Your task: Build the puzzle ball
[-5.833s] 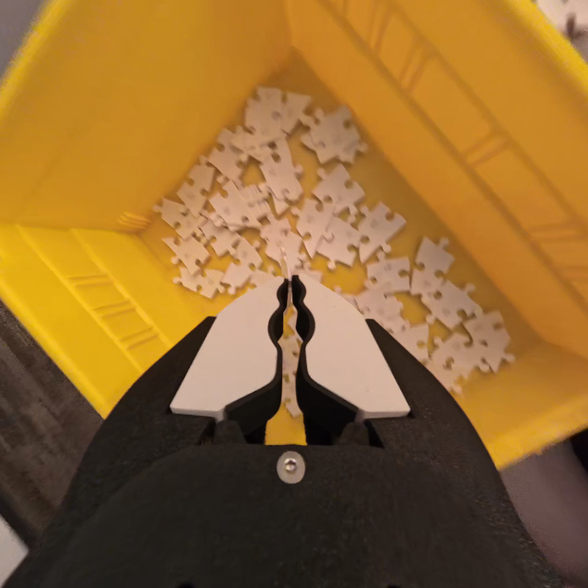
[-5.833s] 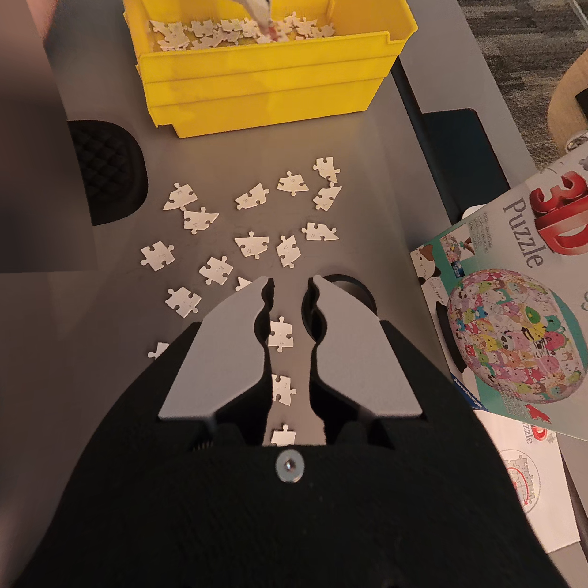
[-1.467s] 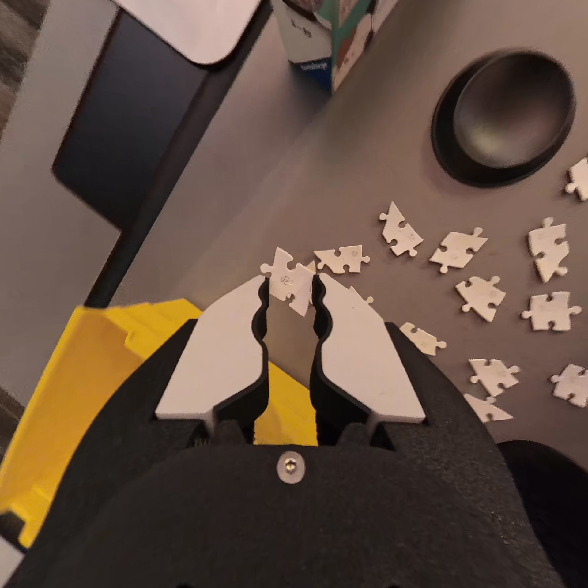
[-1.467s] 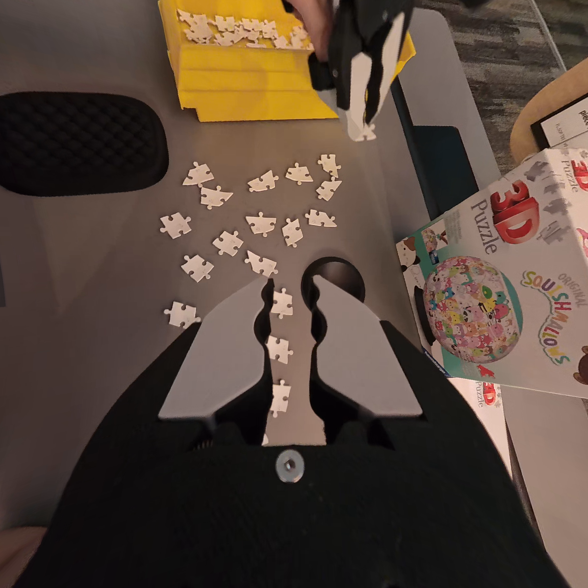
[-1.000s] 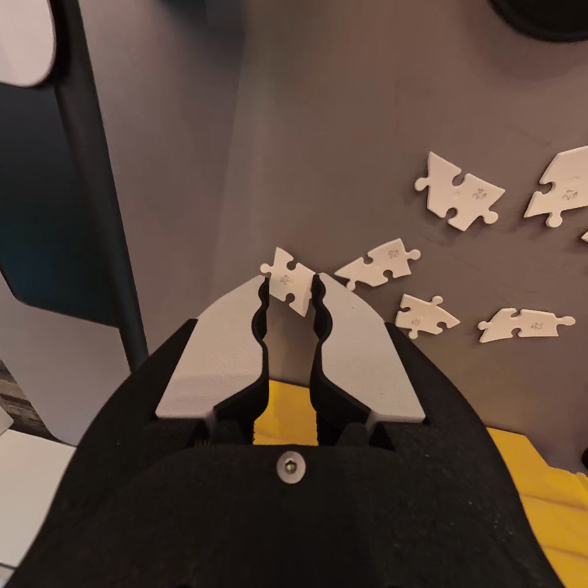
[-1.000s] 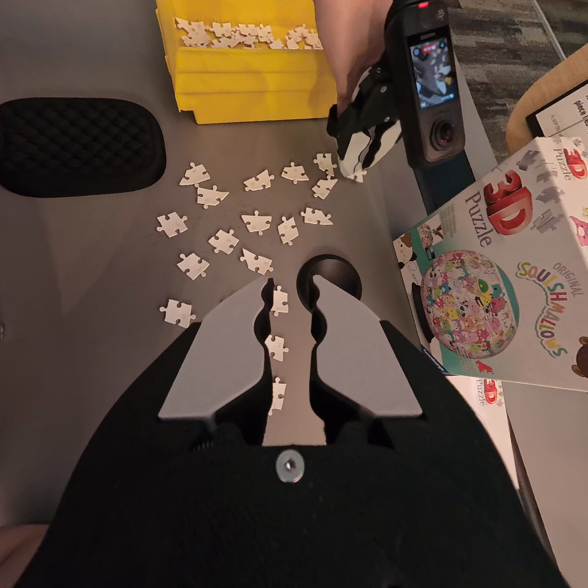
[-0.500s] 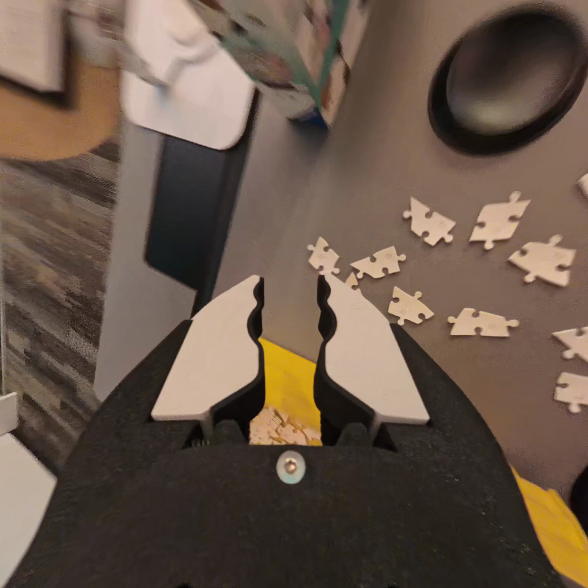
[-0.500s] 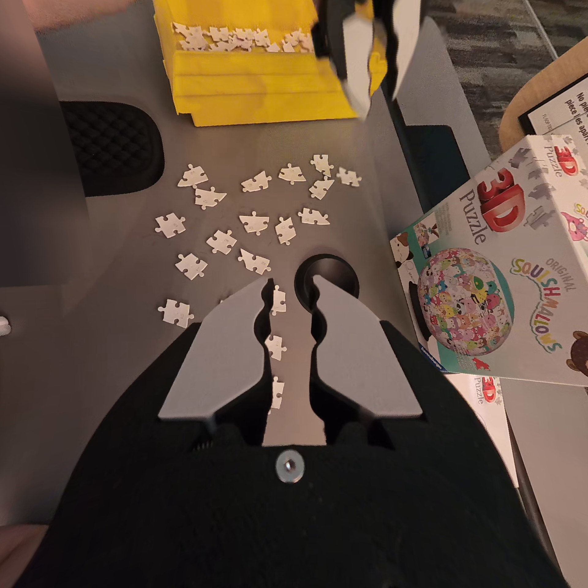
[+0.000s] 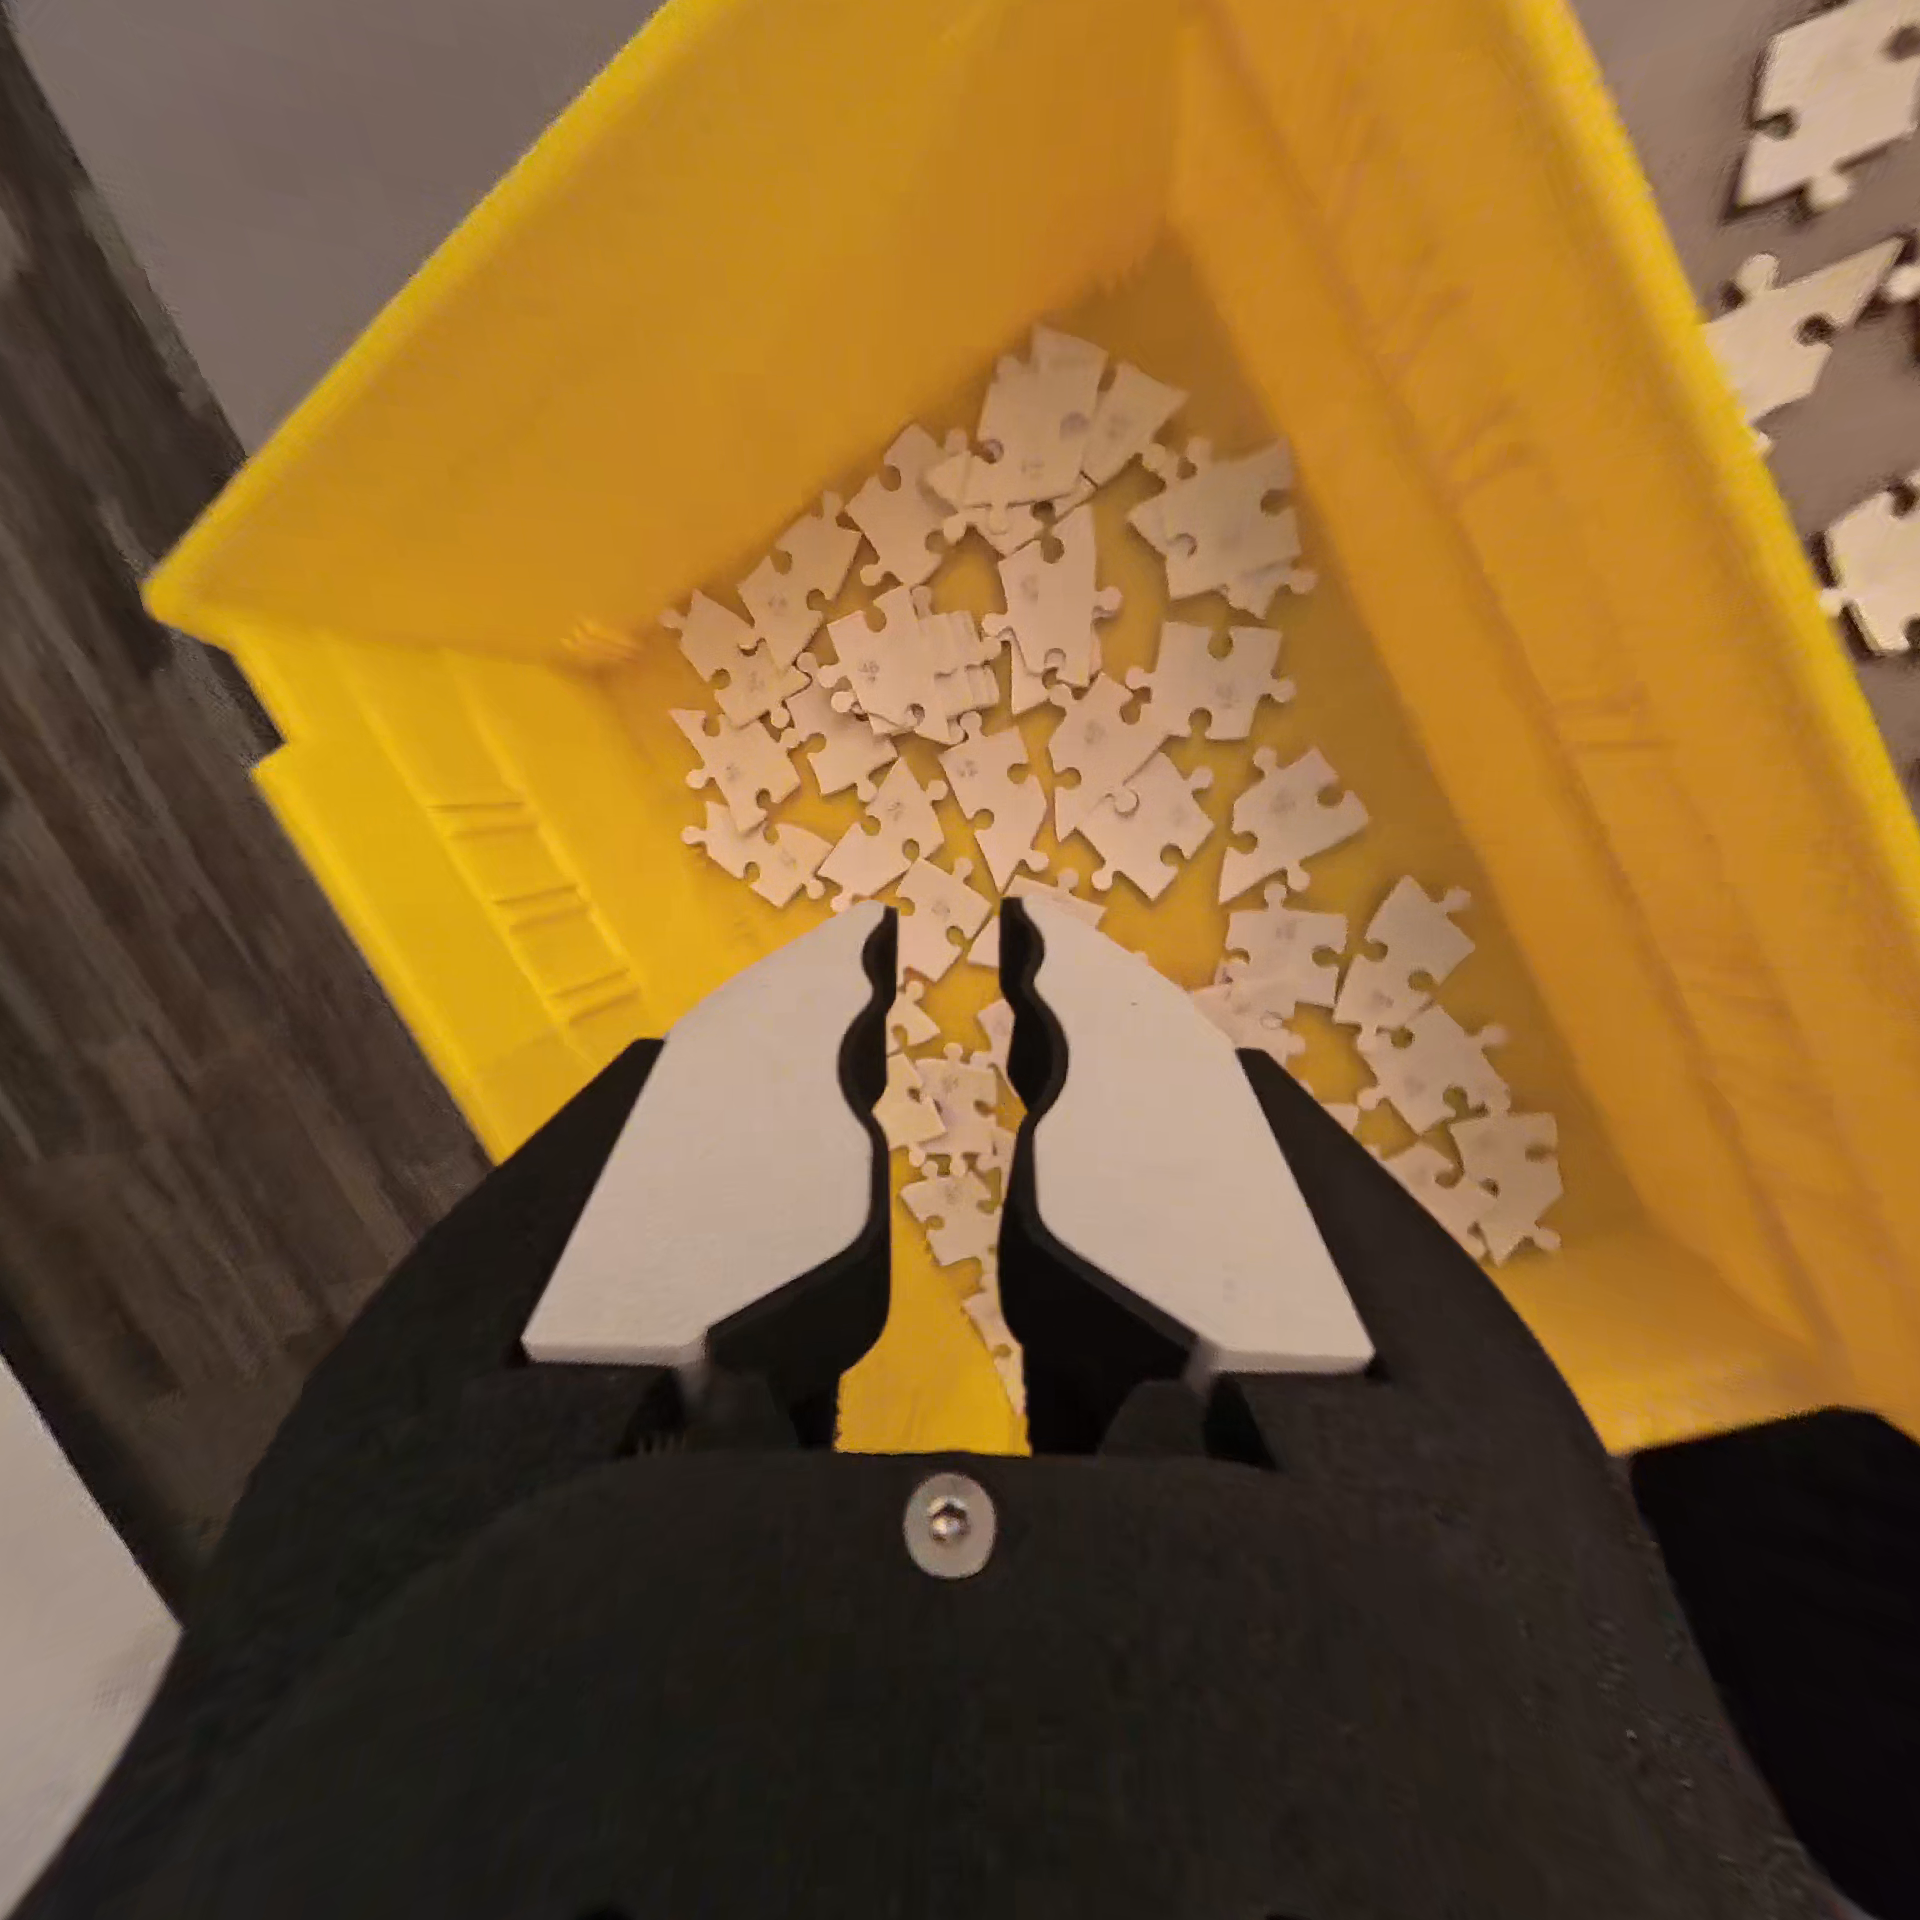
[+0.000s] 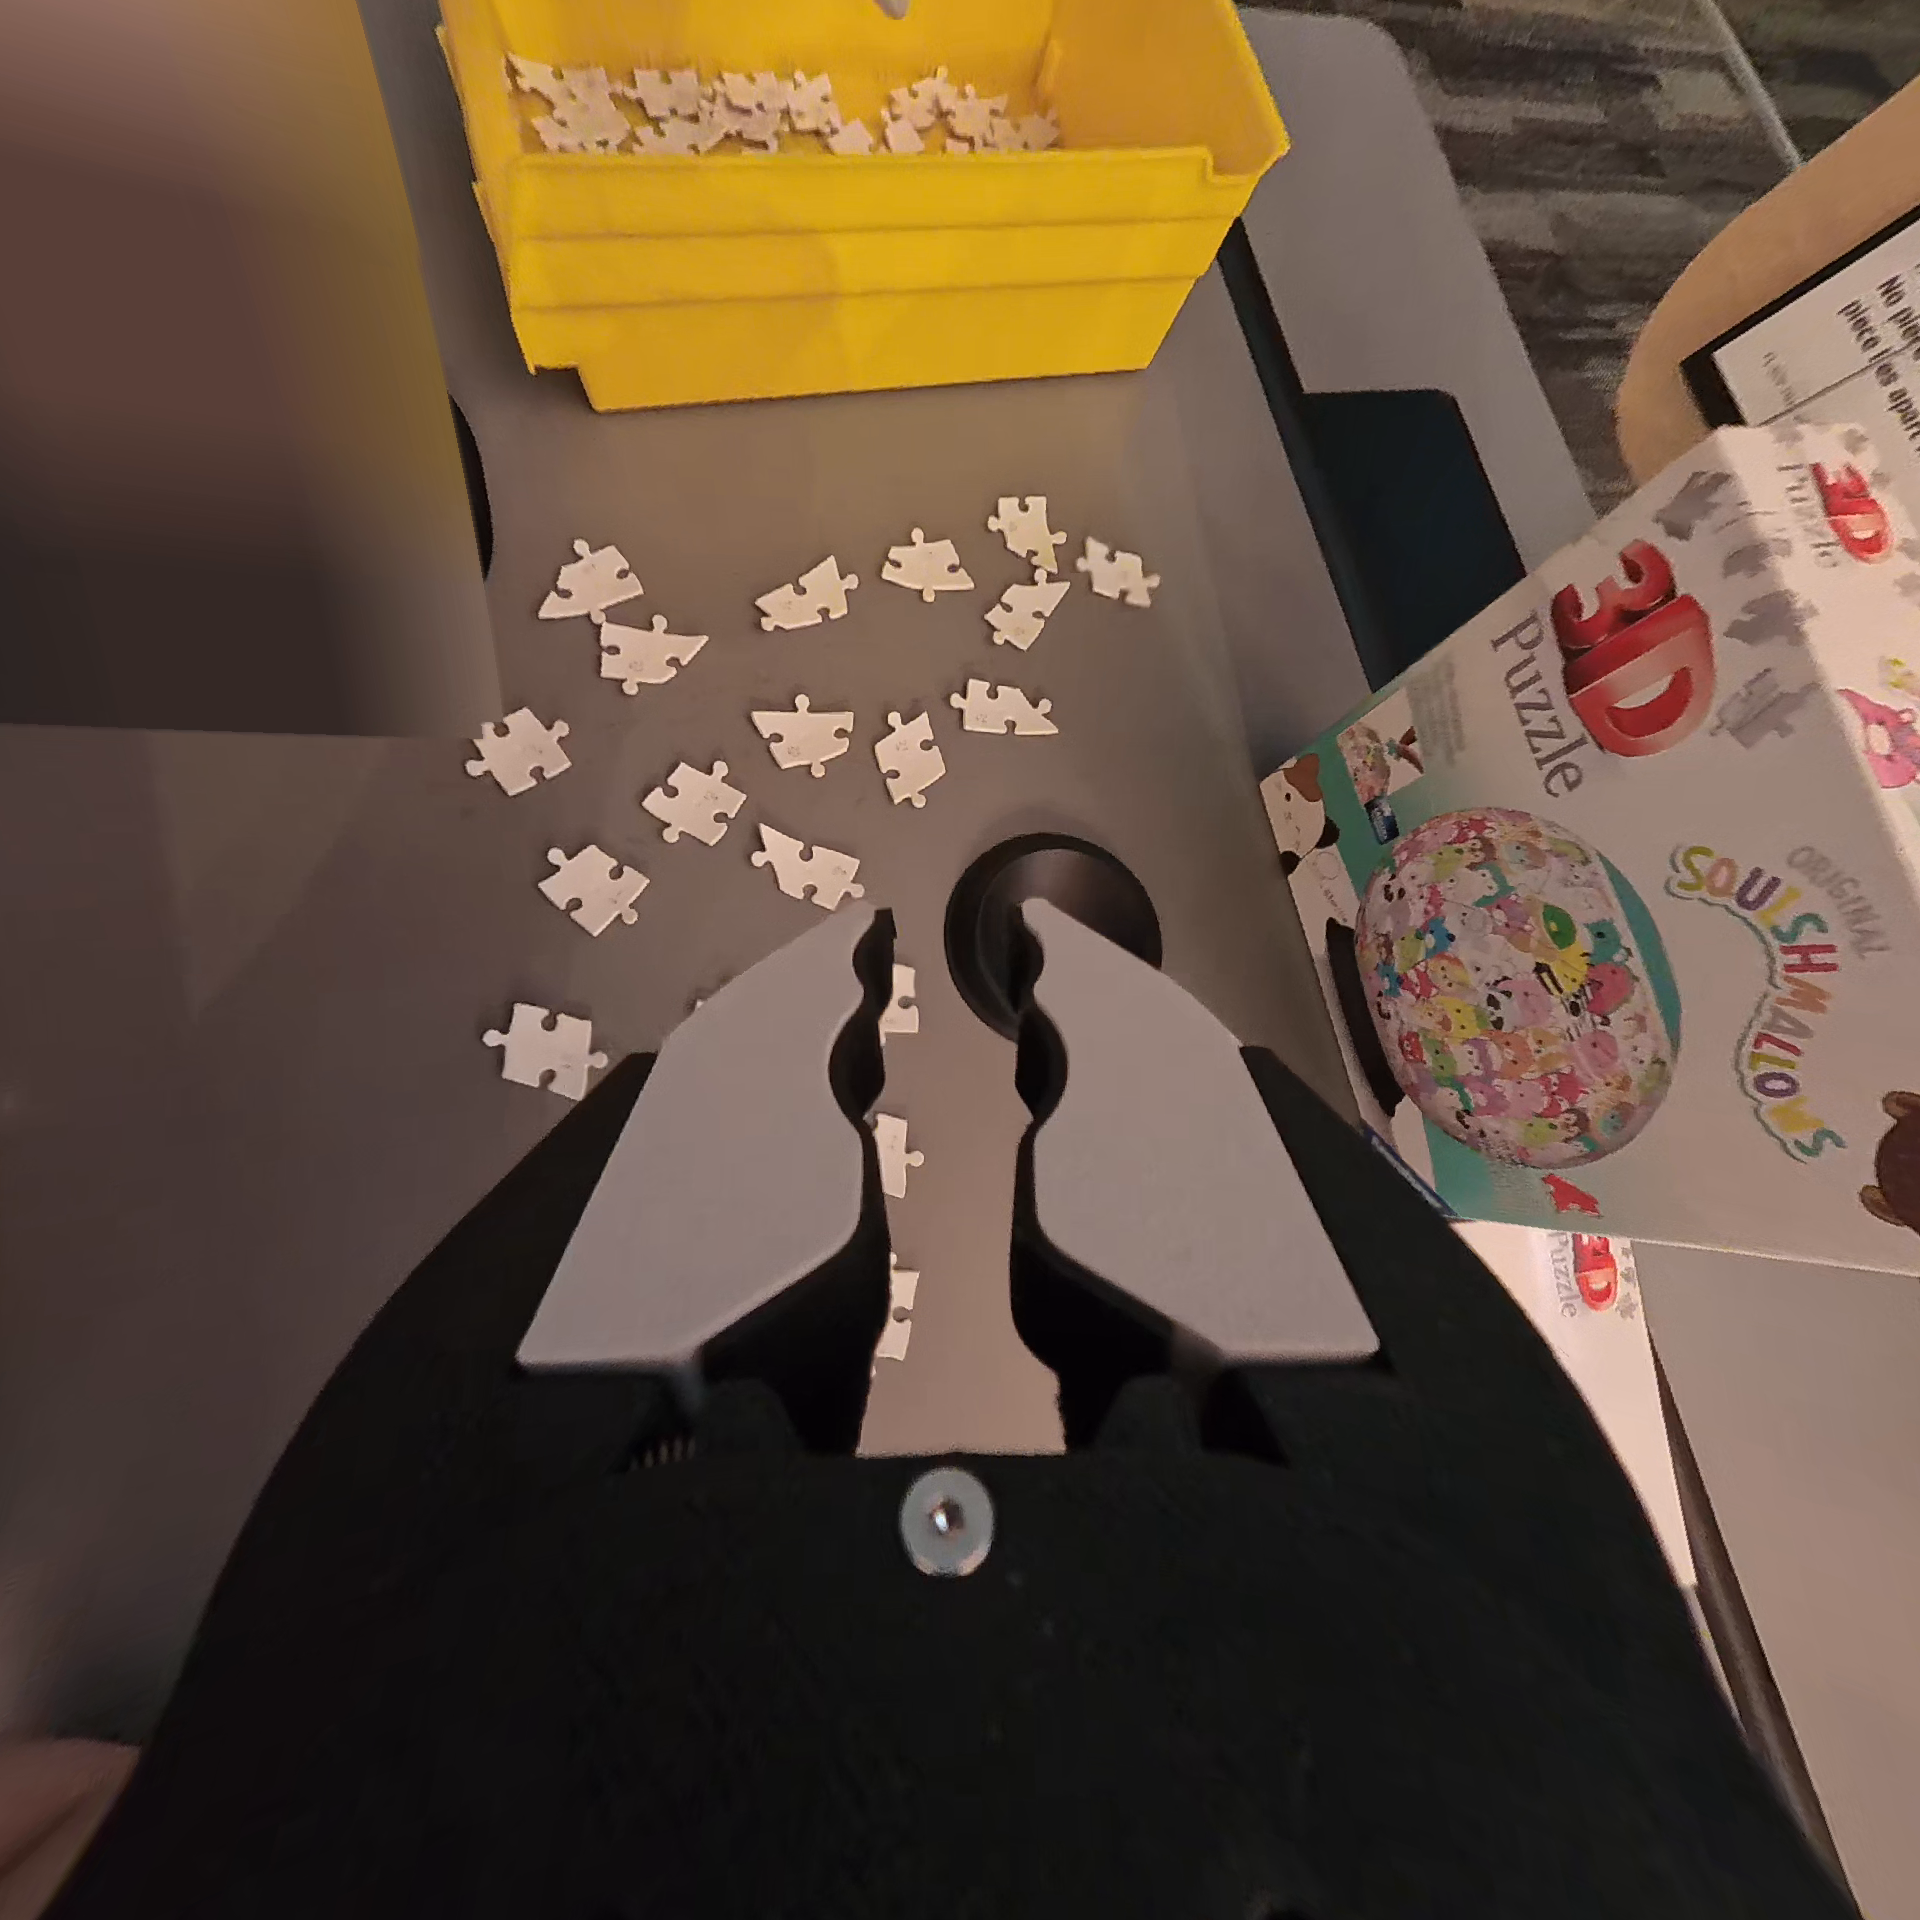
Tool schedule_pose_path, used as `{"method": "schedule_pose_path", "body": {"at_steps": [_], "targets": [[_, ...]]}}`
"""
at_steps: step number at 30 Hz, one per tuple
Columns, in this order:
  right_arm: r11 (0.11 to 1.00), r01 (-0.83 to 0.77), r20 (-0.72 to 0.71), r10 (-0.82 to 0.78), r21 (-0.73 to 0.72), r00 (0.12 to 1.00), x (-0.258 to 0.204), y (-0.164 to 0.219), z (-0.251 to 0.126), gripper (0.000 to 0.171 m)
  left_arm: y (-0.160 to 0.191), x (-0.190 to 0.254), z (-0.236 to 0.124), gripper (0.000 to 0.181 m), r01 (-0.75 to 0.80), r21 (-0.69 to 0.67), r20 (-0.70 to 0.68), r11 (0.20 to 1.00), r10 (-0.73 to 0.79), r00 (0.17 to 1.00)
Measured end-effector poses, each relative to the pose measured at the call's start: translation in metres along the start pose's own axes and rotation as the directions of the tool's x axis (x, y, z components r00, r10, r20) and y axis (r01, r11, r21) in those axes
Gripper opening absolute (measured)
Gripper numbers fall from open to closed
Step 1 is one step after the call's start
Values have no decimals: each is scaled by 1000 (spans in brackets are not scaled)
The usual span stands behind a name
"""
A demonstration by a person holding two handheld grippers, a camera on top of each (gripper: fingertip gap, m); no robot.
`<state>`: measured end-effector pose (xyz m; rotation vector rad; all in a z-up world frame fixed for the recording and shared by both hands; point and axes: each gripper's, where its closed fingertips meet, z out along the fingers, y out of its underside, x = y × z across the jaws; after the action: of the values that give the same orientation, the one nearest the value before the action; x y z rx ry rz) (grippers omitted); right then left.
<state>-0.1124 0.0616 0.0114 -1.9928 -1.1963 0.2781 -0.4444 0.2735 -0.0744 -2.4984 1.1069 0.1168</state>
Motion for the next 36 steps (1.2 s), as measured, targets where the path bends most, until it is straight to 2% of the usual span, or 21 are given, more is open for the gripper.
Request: {"method": "schedule_pose_path", "body": {"at_steps": [4,8,12,14,16,18,21,30,36], "targets": [[999,1,3,0,-46,1000,1,6,11,22,3,-15,24,23,108,-65,10,992,-108,994],[998,-3,17,4,-66,1000,3,10,20,22,10,-24,31,28,230,-87,-11,969,-232,973],[995,-13,22,15,-96,1000,5,16,27,22,18,-32,37,33,276,-120,11,953,-277,961],[995,-13,20,15,-104,1000,5,18,29,22,10,-36,38,33,286,-78,14,955,-286,958],[995,-15,25,18,-101,1000,5,17,30,22,-8,-45,34,37,333,31,13,943,-333,943],[995,-17,26,20,-101,999,5,18,31,22,-28,-46,26,38,375,143,-50,916,-372,927],[994,-19,31,22,-105,999,6,19,32,22,-36,-42,25,36,394,177,-108,902,-380,919],[993,-23,46,29,-115,999,5,22,36,22,-24,-47,54,30,389,96,-49,916,-386,921],[992,-28,52,35,-125,998,5,25,38,22,3,-52,71,21,457,-46,33,888,-456,889]]}}
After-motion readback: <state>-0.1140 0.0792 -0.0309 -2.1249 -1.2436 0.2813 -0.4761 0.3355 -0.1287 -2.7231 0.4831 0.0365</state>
